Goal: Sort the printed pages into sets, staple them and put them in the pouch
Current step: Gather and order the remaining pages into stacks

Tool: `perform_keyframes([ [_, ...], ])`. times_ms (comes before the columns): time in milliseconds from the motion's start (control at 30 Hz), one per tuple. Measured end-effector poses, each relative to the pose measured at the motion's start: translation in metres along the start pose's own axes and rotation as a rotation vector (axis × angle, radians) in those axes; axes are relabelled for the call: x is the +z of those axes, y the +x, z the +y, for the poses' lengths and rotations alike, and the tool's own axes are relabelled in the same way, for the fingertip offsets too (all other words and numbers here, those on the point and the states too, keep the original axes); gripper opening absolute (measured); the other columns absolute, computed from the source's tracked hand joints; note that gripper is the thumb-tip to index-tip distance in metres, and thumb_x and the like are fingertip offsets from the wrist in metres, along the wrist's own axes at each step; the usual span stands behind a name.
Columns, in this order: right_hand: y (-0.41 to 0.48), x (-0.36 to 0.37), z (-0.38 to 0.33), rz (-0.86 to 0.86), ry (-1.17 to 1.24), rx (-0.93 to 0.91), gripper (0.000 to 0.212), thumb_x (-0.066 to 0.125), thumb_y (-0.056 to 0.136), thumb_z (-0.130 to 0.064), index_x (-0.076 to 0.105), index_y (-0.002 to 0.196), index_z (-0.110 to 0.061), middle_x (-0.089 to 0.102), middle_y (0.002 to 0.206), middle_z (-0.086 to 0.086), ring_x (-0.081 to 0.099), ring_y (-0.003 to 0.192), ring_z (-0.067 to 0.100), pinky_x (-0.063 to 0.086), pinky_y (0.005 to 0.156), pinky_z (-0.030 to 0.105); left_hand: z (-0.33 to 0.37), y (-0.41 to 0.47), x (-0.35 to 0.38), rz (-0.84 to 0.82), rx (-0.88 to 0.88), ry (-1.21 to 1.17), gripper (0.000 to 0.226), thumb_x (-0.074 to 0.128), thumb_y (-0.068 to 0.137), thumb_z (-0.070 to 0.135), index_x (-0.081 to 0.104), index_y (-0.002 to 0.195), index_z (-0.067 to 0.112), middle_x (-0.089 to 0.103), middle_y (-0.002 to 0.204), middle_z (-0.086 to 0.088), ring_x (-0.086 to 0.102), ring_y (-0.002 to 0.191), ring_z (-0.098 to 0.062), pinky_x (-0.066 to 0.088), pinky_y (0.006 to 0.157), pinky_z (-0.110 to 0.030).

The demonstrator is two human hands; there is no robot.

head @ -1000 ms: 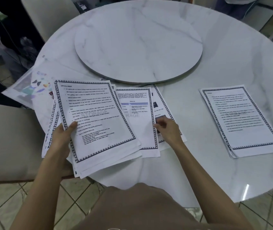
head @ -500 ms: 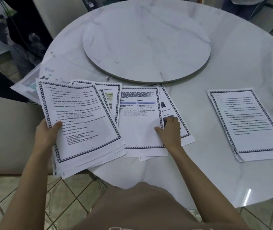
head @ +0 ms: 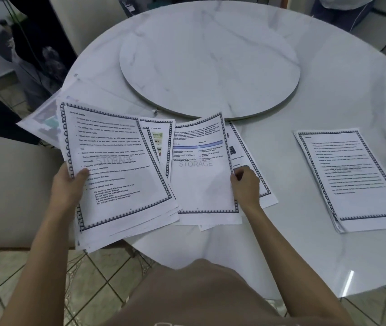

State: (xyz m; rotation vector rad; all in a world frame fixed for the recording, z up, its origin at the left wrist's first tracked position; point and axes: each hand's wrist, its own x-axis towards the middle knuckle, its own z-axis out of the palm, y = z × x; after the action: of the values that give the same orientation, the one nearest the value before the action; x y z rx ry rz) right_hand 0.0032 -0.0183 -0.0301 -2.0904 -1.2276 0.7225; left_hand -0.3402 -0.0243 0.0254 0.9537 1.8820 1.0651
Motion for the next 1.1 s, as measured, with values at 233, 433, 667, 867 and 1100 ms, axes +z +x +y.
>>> perform_keyframes([
  [233, 0.014, -0.050, 0.010, 0.131, 0.151, 0.058, 0.019, 0.053, 0.090, -0.006, 0.059, 0.106, 0.002, 0.065, 0.102, 0.018, 0.059, 0.094, 0.028, 0.037, 0.078, 0.018, 0.023, -0.005, -0.009, -0.086, 0.036, -0.273, 0.016, 0.051, 0.094, 0.017, 0.057, 0.105, 0.026, 0.065, 0.104, 0.006, 0.063, 0.093, -0.014, 0.050, 0.085, -0.037],
  [433, 0.019, -0.084, 0.029, 0.115, 0.349, 0.186, 0.029, 0.055, 0.090, -0.010, 0.059, 0.118, -0.005, 0.063, 0.113, 0.013, 0.059, 0.098, 0.022, 0.047, 0.094, 0.035, 0.036, 0.006, -0.015, -0.125, 0.088, -0.427, 0.017, 0.047, 0.095, 0.015, 0.058, 0.105, 0.022, 0.074, 0.083, 0.015, 0.070, 0.079, -0.006, 0.058, 0.063, -0.022],
  [667, 0.013, -0.075, 0.013, 0.129, 0.555, 0.257, 0.037, 0.054, 0.092, -0.008, 0.050, 0.128, -0.001, 0.056, 0.115, 0.010, 0.053, 0.103, 0.018, 0.041, 0.094, 0.028, 0.029, 0.039, -0.039, -0.205, 0.117, -0.609, 0.055, 0.062, 0.085, 0.029, 0.047, 0.134, 0.010, 0.065, 0.117, -0.002, 0.065, 0.106, -0.019, 0.055, 0.086, -0.036],
  [867, 0.015, -0.038, -0.002, 0.069, 0.573, 0.293, 0.037, 0.059, 0.087, -0.010, 0.055, 0.123, -0.003, 0.061, 0.117, 0.010, 0.058, 0.112, 0.028, 0.043, 0.103, 0.044, 0.026, 0.052, -0.055, -0.235, 0.100, -0.650, 0.092, 0.081, 0.056, 0.045, 0.046, 0.136, 0.013, 0.053, 0.135, -0.011, 0.057, 0.118, -0.024, 0.052, 0.092, -0.041],
  [1100, 0.000, 0.027, -0.043, -0.063, 0.536, 0.331, 0.030, 0.055, 0.090, -0.008, 0.058, 0.120, -0.005, 0.062, 0.112, 0.009, 0.059, 0.100, 0.025, 0.048, 0.094, 0.036, 0.017, 0.074, -0.076, -0.214, 0.076, -0.729, 0.093, 0.082, 0.056, 0.043, 0.045, 0.137, 0.014, 0.051, 0.138, -0.011, 0.053, 0.123, -0.026, 0.050, 0.095, -0.045],
])
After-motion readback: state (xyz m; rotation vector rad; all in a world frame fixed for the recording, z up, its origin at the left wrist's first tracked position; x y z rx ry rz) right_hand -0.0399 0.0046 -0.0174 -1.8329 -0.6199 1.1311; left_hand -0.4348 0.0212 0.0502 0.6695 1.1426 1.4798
